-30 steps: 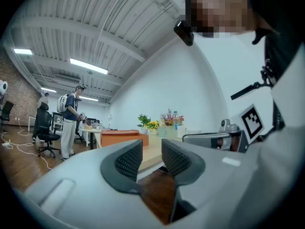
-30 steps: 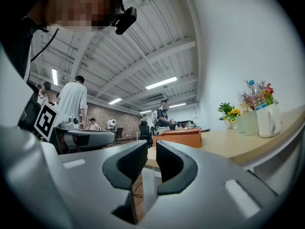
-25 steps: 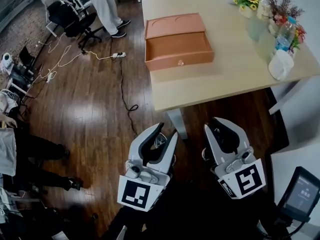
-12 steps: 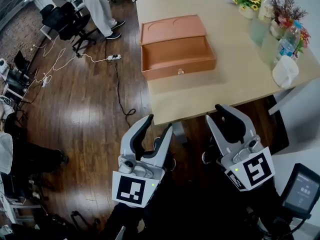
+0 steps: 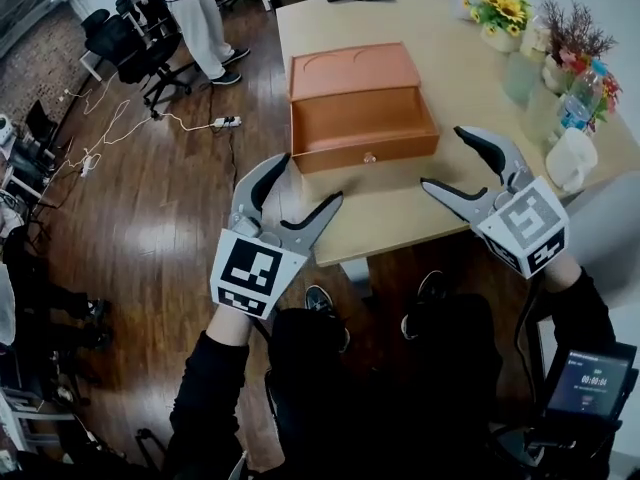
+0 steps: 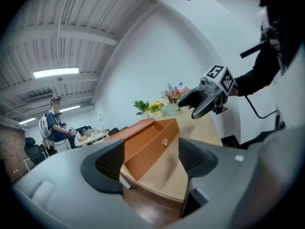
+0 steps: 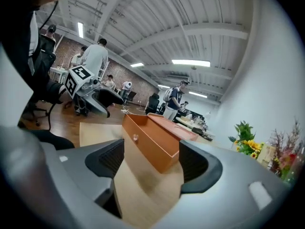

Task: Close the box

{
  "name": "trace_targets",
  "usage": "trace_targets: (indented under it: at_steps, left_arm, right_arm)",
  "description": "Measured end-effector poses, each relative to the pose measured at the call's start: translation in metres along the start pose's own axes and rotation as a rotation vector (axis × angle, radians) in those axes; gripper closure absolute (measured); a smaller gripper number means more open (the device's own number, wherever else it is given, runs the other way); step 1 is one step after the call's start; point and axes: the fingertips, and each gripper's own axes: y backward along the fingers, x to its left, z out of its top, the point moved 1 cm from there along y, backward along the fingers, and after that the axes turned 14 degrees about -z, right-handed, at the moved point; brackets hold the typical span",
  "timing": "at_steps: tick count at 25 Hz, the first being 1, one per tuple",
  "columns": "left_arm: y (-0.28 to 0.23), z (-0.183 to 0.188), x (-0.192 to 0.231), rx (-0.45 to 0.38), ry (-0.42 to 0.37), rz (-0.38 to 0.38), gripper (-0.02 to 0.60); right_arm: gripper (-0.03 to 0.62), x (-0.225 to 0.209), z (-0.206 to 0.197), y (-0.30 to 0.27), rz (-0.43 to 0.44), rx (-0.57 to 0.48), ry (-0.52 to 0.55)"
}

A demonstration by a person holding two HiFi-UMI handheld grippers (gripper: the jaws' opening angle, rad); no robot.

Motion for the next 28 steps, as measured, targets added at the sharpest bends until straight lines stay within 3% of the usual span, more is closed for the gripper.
trace_targets:
  at_steps: [2, 4, 7, 9, 11, 13, 16, 19, 22, 24, 28]
  left_arm:
    - [-0.007, -0.011, 0.012, 0.020, 0.013, -0.039, 0.228]
    - [-0.012, -0.013, 0.023, 0.046, -0.034, -0.091, 0.227]
    - [-0.021, 0.005, 0.051, 0.084, -0.169, -0.153, 0.229]
    - [-0.038, 0.022, 0.083, 0.118, -0.202, -0.187, 0.229]
    - [-0.065, 0.029, 0.112, 0.173, -0.158, -0.247, 0.230]
    - [-0.091, 0.024, 0.136, 0.243, -0.097, -0.299, 0.230]
    - [-0.121, 0.015, 0.176, 0.301, -0.012, -0.301, 0.232]
    - [-0.140, 0.008, 0.211, 0.309, 0.134, -0.298, 0.235]
    - [-0.151, -0.002, 0.230, 0.388, 0.261, -0.339, 0.236]
    - [-0.156, -0.007, 0.241, 0.473, 0.253, -0.373, 0.236]
    - [-0.174, -0.017, 0.255, 0.620, 0.124, -0.429, 0.236]
  right_arm:
    - [0.210, -0.005, -0.011, -0.013, 0.052, 0.038, 0.001]
    - [0.210, -0.008, -0.017, -0.020, 0.085, 0.058, 0.047]
    - [0.212, -0.005, -0.008, -0.026, 0.076, 0.031, 0.200]
    - [0.220, 0.002, 0.002, -0.032, 0.071, 0.019, 0.328]
    - [0.254, 0.012, 0.009, -0.041, 0.100, 0.018, 0.422]
    - [0.296, 0.020, 0.013, -0.050, 0.144, 0.008, 0.447]
    - [0.324, 0.023, 0.019, -0.058, 0.185, 0.007, 0.424]
    - [0.336, 0.022, 0.023, -0.061, 0.198, 0.005, 0.385]
    - [0.338, 0.028, 0.020, -0.061, 0.227, 0.034, 0.390]
    - [0.338, 0.031, 0.014, -0.062, 0.250, 0.058, 0.421]
    - [0.401, 0.020, 0.003, -0.067, 0.247, 0.078, 0.428]
